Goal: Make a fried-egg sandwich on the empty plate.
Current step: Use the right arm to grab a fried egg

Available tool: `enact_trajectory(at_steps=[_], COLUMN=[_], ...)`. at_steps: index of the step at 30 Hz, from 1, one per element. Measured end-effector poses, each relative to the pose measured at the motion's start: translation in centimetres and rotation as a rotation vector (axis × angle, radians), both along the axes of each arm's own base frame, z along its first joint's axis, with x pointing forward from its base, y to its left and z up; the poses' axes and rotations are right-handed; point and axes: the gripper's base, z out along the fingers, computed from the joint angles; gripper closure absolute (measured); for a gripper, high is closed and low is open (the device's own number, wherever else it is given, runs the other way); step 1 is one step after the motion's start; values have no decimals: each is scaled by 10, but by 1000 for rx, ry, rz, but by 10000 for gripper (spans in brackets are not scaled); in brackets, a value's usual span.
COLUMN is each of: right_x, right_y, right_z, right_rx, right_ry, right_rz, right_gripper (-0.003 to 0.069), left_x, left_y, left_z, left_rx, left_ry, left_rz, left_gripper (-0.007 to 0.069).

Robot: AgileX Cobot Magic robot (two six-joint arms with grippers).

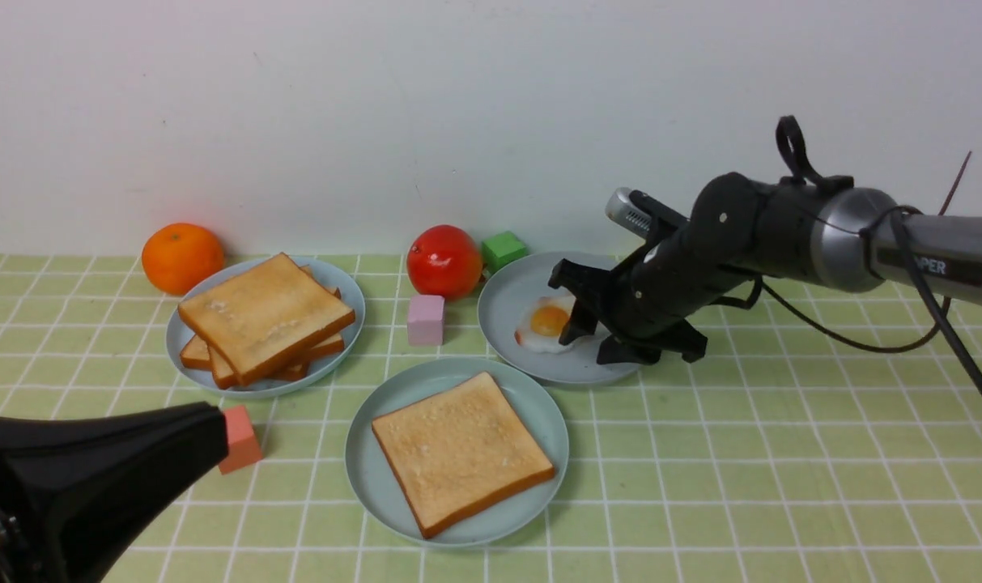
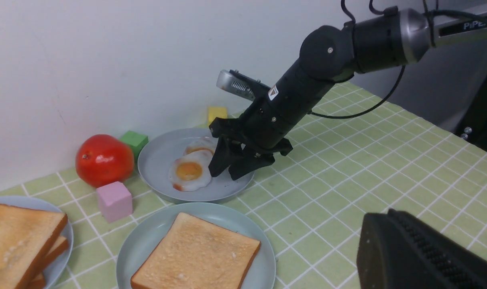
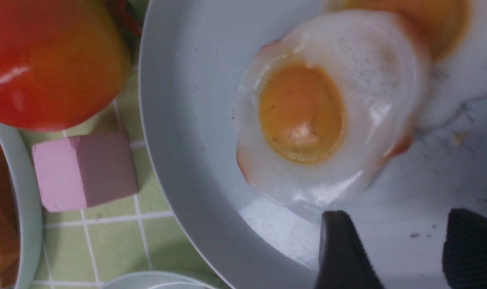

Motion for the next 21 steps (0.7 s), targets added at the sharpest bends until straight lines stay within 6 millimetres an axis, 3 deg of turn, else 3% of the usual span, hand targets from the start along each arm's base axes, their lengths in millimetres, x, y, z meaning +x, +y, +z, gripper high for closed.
enact_trajectory(at_steps=[4,21], right_x=[4,14], right_y=[3,3], right_z=[-10,-17], right_rx=[38,40], right_ry=[-2,-79], right_rz=[-17,-44], right_gripper=[274,300], left_x=[0,0], left_y=[0,0], left_z=[0,0], left_rx=[0,0], left_ry=[0,0], left_rz=[0,0], left_gripper=[638,638])
